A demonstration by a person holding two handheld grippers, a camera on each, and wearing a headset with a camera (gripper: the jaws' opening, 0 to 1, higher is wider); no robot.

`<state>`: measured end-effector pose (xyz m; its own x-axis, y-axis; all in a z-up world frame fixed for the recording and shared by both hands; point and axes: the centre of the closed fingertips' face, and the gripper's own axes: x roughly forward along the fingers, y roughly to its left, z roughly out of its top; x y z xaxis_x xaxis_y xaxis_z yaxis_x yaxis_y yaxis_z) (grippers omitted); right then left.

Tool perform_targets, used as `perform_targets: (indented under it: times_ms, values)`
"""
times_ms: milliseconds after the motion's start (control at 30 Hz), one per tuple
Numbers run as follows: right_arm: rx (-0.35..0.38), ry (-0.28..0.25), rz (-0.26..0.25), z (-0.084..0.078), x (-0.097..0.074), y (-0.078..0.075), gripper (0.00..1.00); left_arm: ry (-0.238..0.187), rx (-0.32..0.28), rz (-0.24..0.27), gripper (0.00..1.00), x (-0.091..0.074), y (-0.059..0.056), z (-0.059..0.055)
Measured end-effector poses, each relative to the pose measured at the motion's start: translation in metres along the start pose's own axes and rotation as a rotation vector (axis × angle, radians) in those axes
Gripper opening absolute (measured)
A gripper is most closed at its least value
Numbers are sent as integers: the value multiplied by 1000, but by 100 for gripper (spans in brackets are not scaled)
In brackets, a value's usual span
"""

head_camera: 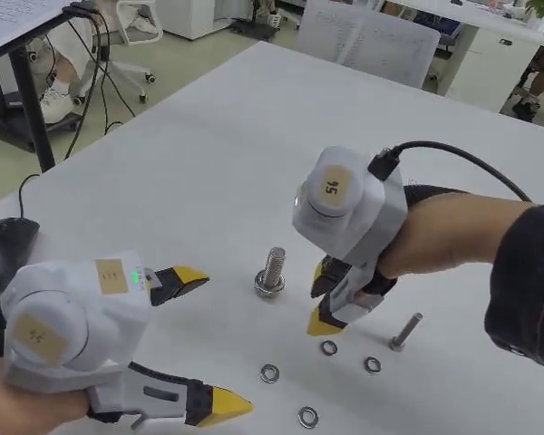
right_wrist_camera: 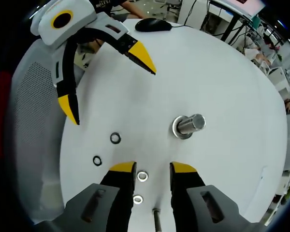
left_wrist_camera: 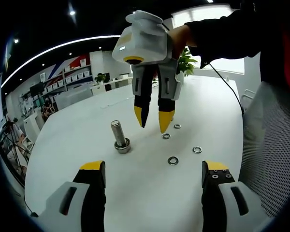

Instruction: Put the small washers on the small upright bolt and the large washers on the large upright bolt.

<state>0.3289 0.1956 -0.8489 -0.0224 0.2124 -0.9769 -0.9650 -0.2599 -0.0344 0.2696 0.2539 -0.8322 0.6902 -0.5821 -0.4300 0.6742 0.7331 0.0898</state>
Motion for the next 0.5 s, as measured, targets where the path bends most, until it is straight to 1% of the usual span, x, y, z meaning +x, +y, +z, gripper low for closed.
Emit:
perform_targets:
  times_ms: [233, 500]
  values:
    - [-5, -13, 13, 2, 0, 13, 29, -1, 3, 4, 81, 1, 0, 3]
    - [-21, -22, 38, 7, 6, 32, 29, 1, 10, 1, 81, 2, -3, 6]
